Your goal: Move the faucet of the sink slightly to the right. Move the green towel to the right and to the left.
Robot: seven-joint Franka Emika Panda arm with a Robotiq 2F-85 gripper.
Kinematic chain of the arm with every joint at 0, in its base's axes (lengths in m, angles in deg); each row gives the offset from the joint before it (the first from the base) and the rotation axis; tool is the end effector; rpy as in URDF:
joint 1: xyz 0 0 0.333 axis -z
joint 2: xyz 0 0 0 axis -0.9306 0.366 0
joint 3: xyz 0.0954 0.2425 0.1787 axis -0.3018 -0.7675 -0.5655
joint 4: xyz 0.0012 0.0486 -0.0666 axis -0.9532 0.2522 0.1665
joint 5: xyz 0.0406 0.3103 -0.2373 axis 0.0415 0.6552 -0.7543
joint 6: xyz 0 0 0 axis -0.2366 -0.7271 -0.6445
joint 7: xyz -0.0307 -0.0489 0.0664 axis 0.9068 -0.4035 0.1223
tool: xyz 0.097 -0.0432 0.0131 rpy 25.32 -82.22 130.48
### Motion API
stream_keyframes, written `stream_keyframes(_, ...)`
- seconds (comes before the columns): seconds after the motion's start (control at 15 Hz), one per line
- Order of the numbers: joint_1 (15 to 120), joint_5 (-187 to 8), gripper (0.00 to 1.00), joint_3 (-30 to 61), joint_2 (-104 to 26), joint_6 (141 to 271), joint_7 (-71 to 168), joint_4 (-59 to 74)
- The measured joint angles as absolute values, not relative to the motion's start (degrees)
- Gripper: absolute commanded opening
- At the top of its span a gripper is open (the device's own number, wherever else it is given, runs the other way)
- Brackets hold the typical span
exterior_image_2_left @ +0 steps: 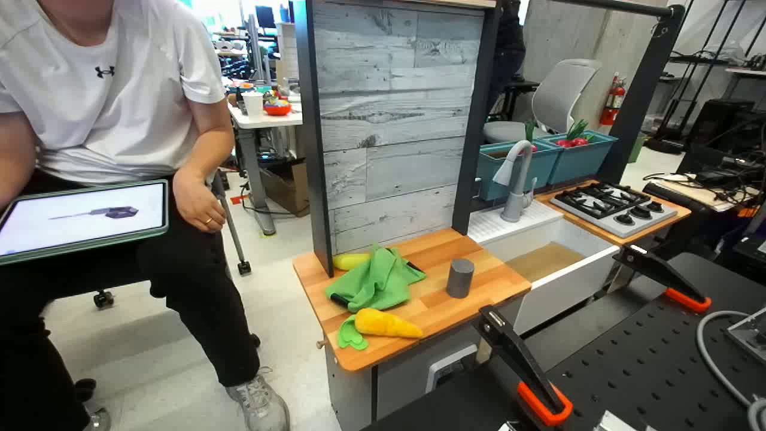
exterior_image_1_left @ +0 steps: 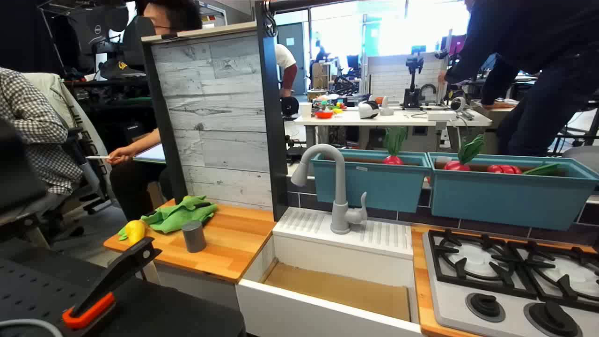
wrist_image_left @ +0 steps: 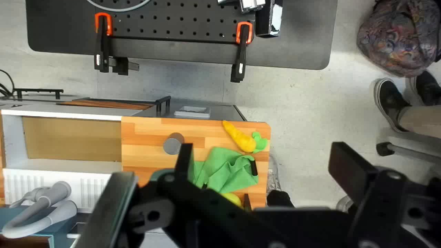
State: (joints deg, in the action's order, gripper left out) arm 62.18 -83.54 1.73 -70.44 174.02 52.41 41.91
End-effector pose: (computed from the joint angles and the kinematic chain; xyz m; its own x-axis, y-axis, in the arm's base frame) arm 0.4353 0.1349 0.4708 0.9808 0.1070 -0.1632 0.1125 -0.9933 0.0249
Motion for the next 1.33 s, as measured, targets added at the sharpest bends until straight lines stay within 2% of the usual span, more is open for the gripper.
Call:
stream_keyframes(0.93,62.19,-83.7,1.0,1.74,-70.44,174.08,52.41,42.1)
stream_keyframes(1.33,63.95,-86.36,1.0,3.42,-70.4,179.48,54.17,47.95)
